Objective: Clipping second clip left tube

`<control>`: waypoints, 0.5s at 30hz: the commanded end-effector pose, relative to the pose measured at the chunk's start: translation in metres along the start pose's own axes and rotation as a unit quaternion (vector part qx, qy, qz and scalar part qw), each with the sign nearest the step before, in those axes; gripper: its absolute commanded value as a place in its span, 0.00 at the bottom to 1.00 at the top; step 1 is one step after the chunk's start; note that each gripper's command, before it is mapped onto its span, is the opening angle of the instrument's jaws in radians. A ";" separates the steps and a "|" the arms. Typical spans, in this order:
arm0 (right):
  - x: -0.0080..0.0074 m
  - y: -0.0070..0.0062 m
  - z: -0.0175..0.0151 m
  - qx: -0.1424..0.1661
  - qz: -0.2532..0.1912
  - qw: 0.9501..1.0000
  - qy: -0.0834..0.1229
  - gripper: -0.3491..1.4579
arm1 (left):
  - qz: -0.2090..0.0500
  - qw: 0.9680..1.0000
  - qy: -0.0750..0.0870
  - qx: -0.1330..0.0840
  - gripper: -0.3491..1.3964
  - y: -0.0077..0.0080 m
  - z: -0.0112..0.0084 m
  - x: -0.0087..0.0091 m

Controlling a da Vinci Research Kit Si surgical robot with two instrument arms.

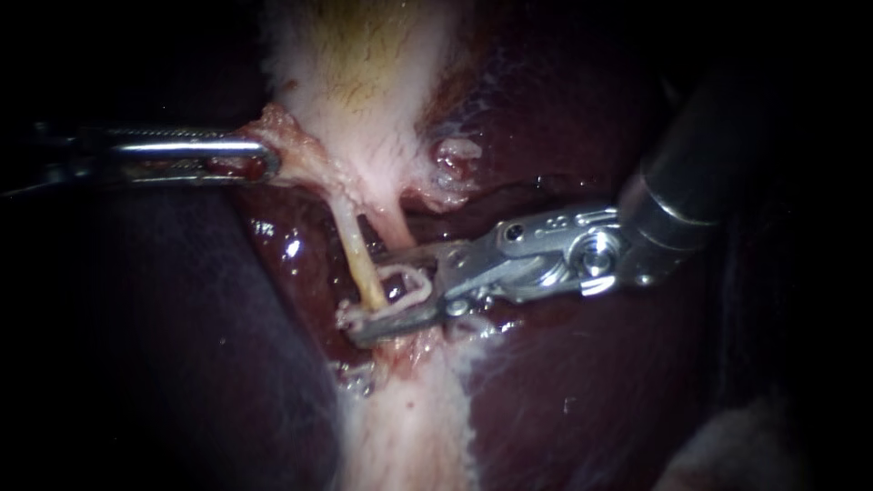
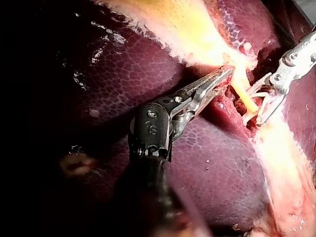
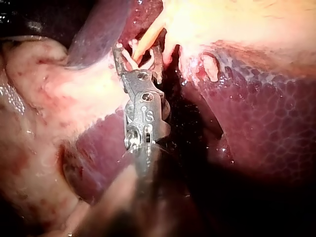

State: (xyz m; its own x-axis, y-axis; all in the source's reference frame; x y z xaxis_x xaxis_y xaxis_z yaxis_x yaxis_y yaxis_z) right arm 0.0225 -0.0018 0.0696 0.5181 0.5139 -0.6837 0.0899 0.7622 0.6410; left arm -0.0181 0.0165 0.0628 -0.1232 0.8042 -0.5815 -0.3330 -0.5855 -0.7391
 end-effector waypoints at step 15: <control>0.0006 -0.0020 0.0021 0.064 0.008 0.997 0.047 0.47 | 0.000 1.000 0.000 -0.001 0.00 -0.0005 0.0001 -0.0001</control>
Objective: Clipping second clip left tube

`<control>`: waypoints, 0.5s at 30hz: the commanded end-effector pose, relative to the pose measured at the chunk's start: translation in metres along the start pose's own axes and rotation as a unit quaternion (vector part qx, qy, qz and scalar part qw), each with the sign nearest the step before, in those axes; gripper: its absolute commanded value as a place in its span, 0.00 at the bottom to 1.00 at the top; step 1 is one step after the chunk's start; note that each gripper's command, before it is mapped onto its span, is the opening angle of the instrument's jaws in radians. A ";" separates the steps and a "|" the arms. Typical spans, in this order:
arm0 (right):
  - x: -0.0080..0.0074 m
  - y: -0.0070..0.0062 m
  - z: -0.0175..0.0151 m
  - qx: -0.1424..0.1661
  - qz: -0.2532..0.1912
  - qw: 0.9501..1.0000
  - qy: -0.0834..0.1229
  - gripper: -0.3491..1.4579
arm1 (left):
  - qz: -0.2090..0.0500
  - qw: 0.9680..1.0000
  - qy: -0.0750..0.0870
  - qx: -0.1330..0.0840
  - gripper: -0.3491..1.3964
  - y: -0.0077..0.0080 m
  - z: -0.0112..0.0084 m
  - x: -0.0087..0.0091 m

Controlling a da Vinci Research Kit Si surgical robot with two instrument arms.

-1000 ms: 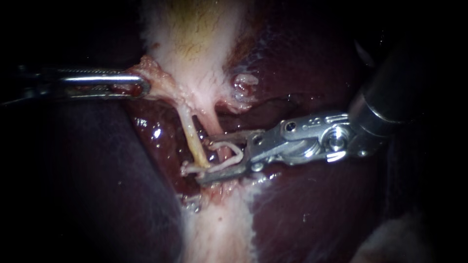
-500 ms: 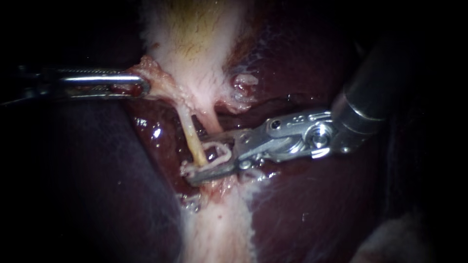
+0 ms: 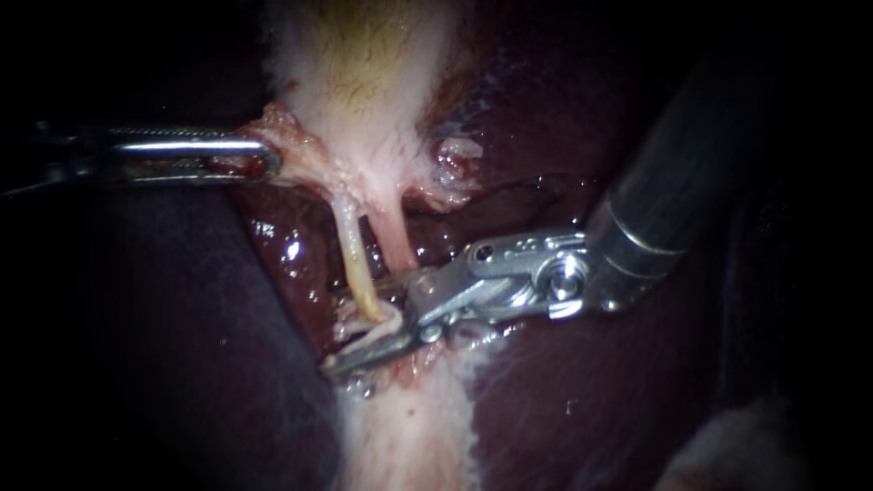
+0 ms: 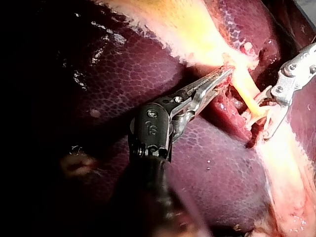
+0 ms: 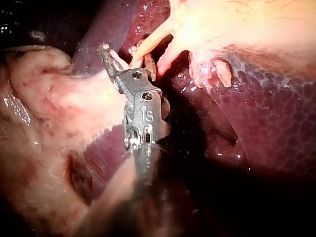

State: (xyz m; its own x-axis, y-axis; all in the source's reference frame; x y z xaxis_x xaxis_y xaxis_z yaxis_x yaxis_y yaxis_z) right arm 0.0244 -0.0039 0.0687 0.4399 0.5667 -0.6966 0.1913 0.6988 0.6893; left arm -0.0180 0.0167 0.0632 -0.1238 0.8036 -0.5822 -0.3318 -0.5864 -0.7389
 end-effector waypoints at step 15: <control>0.0025 -0.0055 0.0013 0.085 -0.018 0.996 0.016 0.46 | 0.000 1.000 0.000 -0.001 0.00 -0.0003 -0.0001 -0.0001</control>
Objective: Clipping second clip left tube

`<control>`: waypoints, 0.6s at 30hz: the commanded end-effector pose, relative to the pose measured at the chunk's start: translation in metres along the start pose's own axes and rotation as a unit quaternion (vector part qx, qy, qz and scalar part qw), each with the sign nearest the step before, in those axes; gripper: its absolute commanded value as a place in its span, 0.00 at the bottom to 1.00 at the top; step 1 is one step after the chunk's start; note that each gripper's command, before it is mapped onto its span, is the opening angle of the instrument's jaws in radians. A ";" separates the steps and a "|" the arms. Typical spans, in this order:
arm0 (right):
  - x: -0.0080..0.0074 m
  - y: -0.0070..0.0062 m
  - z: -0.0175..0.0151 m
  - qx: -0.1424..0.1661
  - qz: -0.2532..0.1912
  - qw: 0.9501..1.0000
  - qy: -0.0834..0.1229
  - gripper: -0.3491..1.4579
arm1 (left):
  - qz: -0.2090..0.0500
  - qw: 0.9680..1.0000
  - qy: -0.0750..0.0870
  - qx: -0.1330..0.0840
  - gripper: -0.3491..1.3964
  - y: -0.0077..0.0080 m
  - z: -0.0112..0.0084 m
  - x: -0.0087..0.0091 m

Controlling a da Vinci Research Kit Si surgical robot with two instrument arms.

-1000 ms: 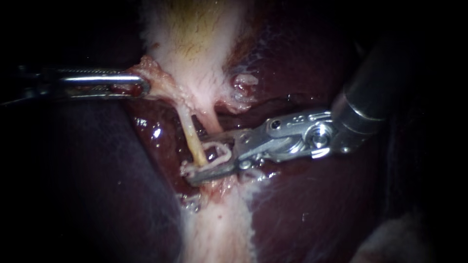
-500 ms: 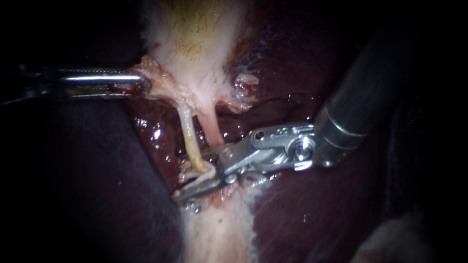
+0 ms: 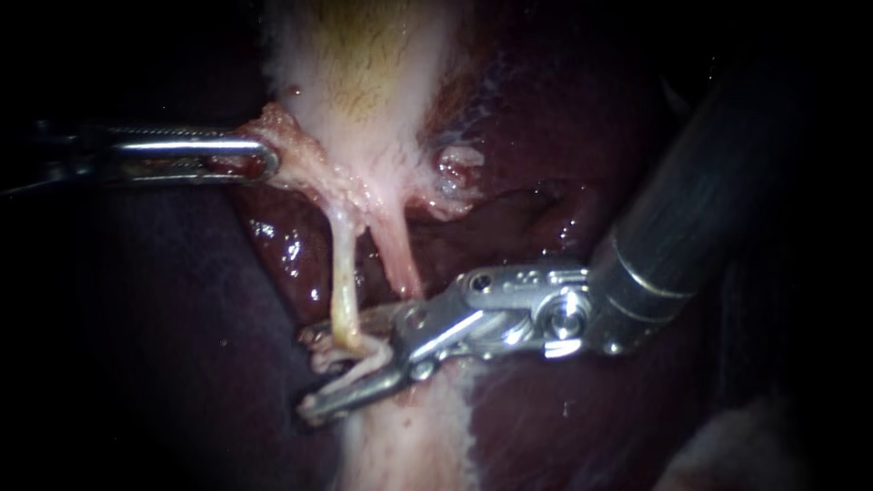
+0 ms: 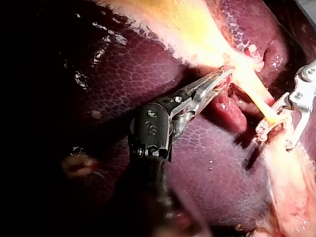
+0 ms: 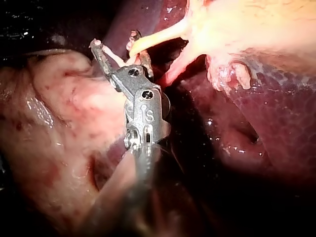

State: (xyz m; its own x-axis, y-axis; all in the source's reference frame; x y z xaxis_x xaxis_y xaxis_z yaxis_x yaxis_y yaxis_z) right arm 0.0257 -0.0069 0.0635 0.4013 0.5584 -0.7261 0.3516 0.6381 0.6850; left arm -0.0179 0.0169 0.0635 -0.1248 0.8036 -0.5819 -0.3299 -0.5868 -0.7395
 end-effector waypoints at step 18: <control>-0.0002 0.0002 -0.0011 0.000 0.012 1.000 -0.001 0.21 | 0.000 1.000 0.000 0.000 0.00 -0.0001 0.0000 0.0000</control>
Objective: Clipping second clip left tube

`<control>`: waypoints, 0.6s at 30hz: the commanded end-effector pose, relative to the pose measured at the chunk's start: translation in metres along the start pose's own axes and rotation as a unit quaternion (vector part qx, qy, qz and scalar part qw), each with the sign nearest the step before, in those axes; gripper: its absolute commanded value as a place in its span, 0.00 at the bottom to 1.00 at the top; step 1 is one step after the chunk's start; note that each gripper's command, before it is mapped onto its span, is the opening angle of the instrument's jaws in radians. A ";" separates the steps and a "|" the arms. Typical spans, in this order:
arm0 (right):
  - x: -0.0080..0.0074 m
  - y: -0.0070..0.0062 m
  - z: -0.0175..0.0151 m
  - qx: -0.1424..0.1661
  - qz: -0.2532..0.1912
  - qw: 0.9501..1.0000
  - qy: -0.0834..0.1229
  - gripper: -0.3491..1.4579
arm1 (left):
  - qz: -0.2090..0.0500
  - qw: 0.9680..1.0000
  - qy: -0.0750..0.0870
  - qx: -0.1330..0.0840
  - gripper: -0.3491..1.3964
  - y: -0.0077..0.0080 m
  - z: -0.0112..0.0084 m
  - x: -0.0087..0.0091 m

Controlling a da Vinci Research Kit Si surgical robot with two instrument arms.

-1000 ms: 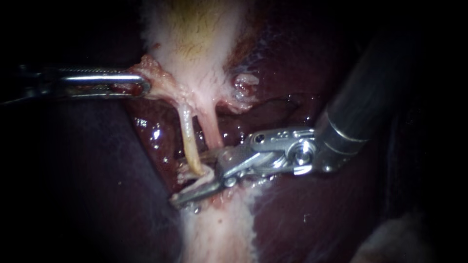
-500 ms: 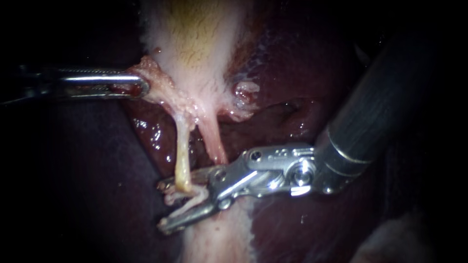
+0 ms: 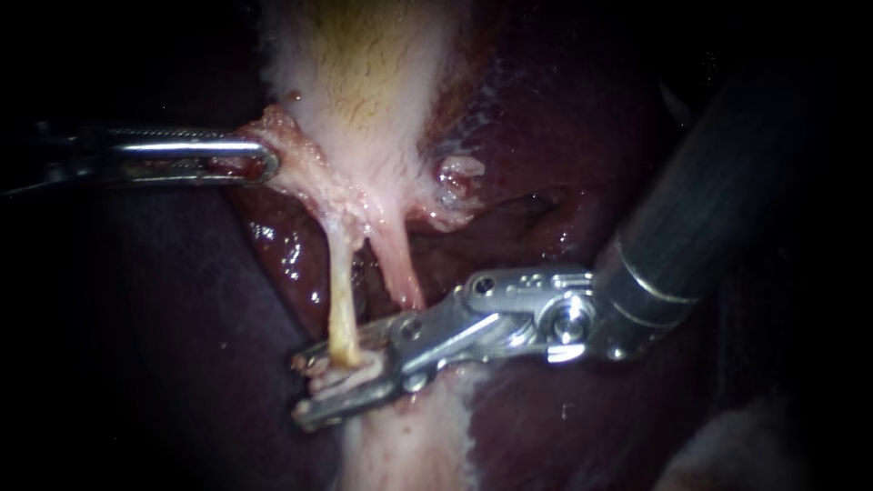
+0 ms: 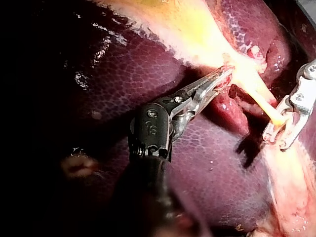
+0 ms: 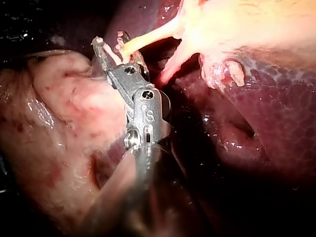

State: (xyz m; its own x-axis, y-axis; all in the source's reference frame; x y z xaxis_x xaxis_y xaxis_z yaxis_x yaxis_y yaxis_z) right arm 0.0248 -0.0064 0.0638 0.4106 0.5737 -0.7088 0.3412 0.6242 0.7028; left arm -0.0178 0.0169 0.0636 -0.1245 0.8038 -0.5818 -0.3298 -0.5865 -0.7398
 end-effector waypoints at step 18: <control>-0.0002 0.0006 -0.0012 -0.010 0.018 0.999 -0.035 0.00 | 0.000 1.000 0.000 0.000 0.00 0.0000 0.0000 0.0000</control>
State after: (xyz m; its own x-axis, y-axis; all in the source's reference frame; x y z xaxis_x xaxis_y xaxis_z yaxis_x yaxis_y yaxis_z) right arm 0.0239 -0.0055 0.0643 0.4814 0.5584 -0.6757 0.3069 0.6147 0.7266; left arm -0.0178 0.0170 0.0636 -0.1245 0.8038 -0.5817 -0.3294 -0.5865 -0.7399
